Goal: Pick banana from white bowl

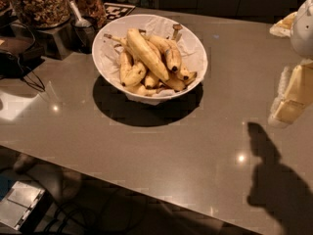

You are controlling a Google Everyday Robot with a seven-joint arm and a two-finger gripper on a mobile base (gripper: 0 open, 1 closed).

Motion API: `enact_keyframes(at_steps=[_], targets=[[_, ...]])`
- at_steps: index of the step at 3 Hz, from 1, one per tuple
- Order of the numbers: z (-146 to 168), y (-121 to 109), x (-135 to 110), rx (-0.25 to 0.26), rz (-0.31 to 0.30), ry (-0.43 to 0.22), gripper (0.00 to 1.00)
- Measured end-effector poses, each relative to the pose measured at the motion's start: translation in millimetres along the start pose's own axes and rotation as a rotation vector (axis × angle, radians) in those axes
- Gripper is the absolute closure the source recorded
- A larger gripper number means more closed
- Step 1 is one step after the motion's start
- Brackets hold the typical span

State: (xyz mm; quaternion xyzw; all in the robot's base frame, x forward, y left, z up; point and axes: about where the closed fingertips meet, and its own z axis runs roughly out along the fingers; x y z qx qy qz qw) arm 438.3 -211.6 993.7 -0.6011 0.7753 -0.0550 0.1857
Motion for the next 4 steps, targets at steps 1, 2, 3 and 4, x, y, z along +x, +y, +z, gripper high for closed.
enact_keyframes(at_steps=[1,2,3,4], targets=[[0,-8,-20,-0.022,-0.038,0.014,0.0],[0,-8,-20,-0.022,-0.038,0.014,0.0],[6,-25,-40,-0.026,0.012,0.005,0.0],[21,-61,-73,-0.056,0.101,-0.007,0.0]])
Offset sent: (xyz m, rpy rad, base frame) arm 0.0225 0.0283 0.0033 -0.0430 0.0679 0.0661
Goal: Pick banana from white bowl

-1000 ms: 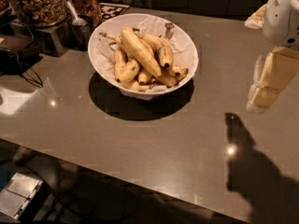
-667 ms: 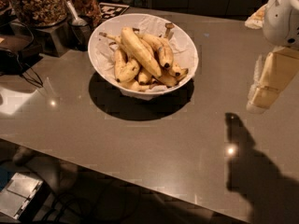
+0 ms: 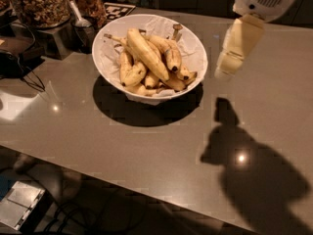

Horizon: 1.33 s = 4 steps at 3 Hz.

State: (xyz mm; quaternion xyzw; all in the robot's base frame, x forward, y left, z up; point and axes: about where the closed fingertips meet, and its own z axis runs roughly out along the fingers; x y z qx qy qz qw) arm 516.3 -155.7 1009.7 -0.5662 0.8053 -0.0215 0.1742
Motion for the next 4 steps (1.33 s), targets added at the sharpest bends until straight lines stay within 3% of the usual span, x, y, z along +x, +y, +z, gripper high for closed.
enact_keyframes(at_steps=[1,2,3,4], targets=[[-4,-7,-12,0.019,0.005,-0.027,0.0],[8,-13,-7,0.039,0.076,-0.018,0.0],[19,-26,-24,0.054,0.152,0.014,0.0],[29,-36,-45,0.049,0.204,0.027,0.14]])
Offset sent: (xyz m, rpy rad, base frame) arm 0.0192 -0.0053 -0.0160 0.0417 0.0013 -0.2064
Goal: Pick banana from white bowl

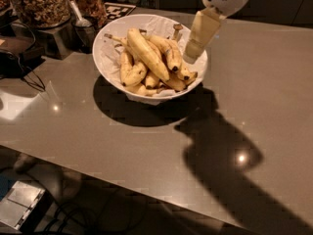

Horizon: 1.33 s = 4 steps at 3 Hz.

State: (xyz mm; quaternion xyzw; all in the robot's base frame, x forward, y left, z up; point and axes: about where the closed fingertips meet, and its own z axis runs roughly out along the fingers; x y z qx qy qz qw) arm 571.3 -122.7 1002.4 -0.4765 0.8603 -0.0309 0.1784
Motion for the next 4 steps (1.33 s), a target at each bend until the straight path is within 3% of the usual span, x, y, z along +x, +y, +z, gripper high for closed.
enact_keyframes(at_steps=[1,4], targets=[[6,0,-17,-0.013,0.017,0.004,0.32],[23,-4,-55,-0.07,-0.014,0.007,0.39]])
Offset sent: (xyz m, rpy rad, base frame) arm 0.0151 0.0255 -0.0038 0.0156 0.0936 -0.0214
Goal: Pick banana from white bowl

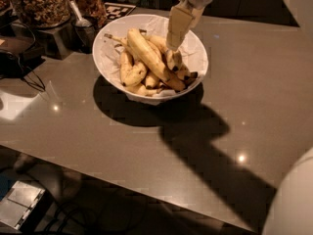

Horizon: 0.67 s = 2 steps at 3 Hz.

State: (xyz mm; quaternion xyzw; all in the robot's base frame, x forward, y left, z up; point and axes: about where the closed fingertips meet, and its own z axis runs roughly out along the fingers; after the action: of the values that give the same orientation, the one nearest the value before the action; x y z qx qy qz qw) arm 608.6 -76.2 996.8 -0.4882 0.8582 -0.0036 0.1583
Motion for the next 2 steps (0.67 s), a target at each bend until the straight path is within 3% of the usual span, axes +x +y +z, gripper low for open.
enact_keyframes(at_steps=[2], targets=[[23,-15,-31,-0.049,0.003,-0.02,0.53]])
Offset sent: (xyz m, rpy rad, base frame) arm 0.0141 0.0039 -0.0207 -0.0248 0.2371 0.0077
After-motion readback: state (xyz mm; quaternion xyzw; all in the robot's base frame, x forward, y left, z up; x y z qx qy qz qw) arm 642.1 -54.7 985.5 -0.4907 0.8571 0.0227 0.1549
